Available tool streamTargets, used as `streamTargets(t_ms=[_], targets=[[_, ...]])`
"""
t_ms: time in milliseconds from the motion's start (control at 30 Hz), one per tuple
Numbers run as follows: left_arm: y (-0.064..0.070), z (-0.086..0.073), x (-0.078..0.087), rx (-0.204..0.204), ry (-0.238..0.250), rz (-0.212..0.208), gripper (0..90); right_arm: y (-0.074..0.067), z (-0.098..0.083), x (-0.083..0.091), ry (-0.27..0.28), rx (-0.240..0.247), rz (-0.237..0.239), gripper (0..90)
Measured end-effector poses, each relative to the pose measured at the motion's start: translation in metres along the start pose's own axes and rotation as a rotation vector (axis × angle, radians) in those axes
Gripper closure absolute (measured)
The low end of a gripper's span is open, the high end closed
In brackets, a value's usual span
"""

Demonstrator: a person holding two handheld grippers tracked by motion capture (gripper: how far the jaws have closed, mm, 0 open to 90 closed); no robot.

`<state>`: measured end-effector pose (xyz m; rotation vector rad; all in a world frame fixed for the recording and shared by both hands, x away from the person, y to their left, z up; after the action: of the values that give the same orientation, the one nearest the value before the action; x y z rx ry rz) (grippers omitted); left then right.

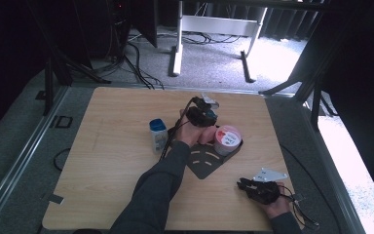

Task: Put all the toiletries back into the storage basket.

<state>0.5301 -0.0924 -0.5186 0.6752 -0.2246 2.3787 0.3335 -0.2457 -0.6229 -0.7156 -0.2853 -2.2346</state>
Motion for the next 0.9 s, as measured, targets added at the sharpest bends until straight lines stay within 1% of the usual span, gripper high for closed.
streamTargets(t_ms=[133,300,533,700,900], targets=[[-0.0003,0.0005,-0.0005,0.012,0.005,0.004,52.9,-0.0001,0.0,0.0,0.0,0.0,0.0,74.2],[-0.0006,0.0001,-0.0003,0.014,0.007,0.005,52.8,-0.0001,-0.0001,0.0001,0.0,0.0,0.0,74.2],[0.0003,-0.0026,0.002,0.022,0.026,0.017,52.7,-0.0003,-0.0001,0.0001,0.0,0.001,0.0,74.2],[0.0009,-0.0037,0.003,0.016,0.025,0.017,52.6,-0.0004,-0.0001,0.0001,0.0,0.001,0.0,74.2],[0.0033,-0.005,0.0031,-0.013,0.022,0.022,52.1,-0.0004,0.0,0.0001,0.0,0.0,0.0,74.1]])
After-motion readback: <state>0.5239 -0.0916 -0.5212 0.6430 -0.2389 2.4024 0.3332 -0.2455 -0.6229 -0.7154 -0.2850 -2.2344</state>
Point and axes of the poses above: each handheld gripper's, and its own axes: x roughly backward along the jaws, z roughly out of its top, y roughly to its right, the point moved 10 cm from there along -x, roughly forward along the jaws, and after that the axes turned 7 degrees about y, right-handed, at the moved point
